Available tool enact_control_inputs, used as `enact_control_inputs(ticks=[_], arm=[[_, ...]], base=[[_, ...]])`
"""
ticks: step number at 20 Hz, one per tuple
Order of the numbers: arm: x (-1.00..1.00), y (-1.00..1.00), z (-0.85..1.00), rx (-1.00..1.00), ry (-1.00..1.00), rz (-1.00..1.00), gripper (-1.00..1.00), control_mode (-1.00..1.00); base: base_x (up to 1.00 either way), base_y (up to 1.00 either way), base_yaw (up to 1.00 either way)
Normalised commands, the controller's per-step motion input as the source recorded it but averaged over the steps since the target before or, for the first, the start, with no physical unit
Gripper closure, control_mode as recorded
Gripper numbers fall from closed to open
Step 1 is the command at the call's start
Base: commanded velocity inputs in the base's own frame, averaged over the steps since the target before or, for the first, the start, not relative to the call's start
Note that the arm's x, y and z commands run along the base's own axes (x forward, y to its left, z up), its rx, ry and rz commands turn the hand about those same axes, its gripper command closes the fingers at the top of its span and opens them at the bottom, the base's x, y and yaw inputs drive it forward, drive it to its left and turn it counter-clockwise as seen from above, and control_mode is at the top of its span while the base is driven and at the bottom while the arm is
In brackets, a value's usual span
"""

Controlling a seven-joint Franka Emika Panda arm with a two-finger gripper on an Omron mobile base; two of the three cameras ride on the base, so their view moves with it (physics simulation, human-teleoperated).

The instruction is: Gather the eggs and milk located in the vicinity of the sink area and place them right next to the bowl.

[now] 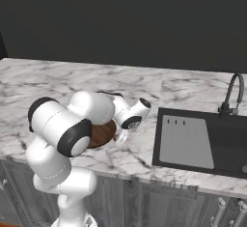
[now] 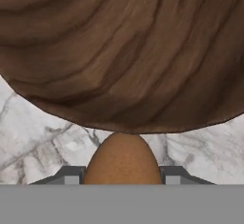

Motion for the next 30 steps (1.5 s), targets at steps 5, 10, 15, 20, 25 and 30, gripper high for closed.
enact_control_inputs(ticks=[5,10,15,20,25,30], arm=[[0.00,0.00,-0.22,0.00,0.00,0.01,1.00,-1.00],[0.00,0.00,-0.21,0.00,0.00,0.00,1.00,-1.00],[0.00,0.01,-0.02,0.00,0.00,0.00,-1.00,-1.00],[0.00,0.01,0.00,0.00,0.00,0.00,-1.00,-1.00],[0.00,0.08,0.05,0.00,0.00,0.00,-1.00,-1.00],[0.00,0.01,0.27,-0.01,0.02,0.00,-1.00,-1.00]], base=[[0.00,0.00,0.00],[0.00,0.00,0.00],[0.00,0.00,0.00],[0.00,0.00,0.00],[0.00,0.00,0.00],[0.00,0.00,0.00]])
